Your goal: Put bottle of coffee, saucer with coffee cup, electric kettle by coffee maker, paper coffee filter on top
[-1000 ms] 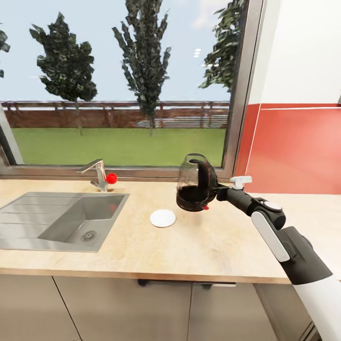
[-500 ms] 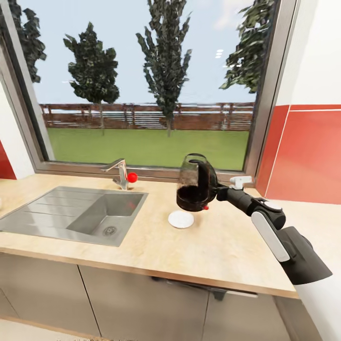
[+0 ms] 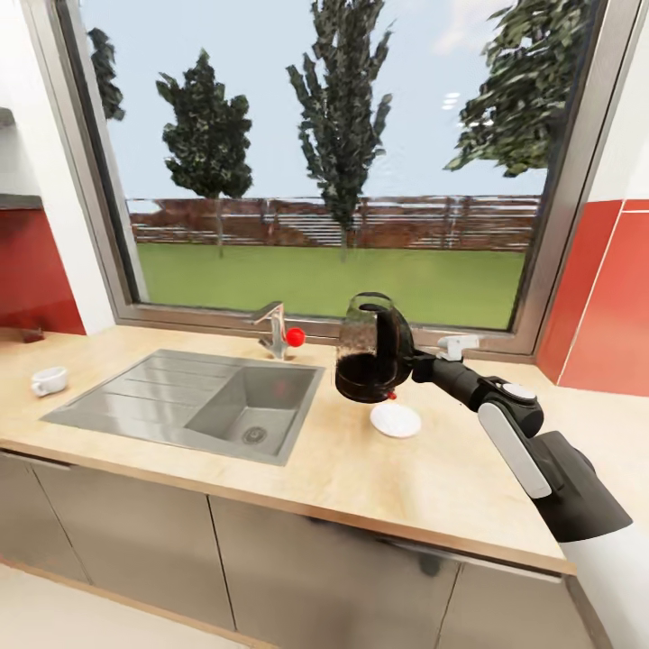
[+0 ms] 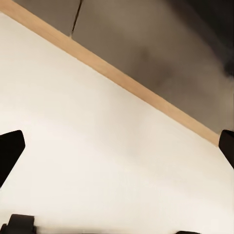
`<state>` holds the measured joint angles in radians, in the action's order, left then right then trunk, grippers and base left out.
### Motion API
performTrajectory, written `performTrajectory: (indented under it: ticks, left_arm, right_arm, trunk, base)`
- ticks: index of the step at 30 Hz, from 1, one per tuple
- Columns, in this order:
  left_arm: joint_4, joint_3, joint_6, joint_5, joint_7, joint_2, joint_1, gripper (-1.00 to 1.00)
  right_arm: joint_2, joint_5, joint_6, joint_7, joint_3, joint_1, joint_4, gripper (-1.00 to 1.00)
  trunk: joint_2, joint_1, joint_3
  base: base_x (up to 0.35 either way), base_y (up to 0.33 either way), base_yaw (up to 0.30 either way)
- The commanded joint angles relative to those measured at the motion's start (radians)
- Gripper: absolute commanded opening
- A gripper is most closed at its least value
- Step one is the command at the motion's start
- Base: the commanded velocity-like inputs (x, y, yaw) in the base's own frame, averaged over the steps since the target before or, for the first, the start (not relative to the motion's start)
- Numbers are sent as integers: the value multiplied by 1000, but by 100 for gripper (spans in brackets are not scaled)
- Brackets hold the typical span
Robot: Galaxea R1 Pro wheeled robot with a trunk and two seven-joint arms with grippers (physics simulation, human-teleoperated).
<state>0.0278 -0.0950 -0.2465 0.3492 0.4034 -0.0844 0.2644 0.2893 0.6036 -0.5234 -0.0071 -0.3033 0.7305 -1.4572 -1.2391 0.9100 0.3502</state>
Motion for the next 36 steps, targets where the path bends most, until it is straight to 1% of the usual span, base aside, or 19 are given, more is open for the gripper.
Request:
performTrajectory:
  ticks: [1, 7, 36]
  left_arm:
    - [-2, -12, -1, -1, 6, 0, 1, 100]
    - [-2, -17, -1, -1, 6, 0, 1, 100]
    - [-1, -17, -1, -1, 6, -3, 1, 100]
  right_arm:
    - [1, 2, -4, -1, 0, 1, -2, -100]
    - [1, 2, -4, -1, 0, 1, -1, -100]
    - [1, 2, -3, -1, -2, 1, 3, -100]
  trunk:
    - [-1, 0, 1]
    - [-1, 0, 1]
    - [-1, 0, 1]
  base:
    - [0, 306, 258]
    - [0, 307, 266]
    - [0, 310, 268]
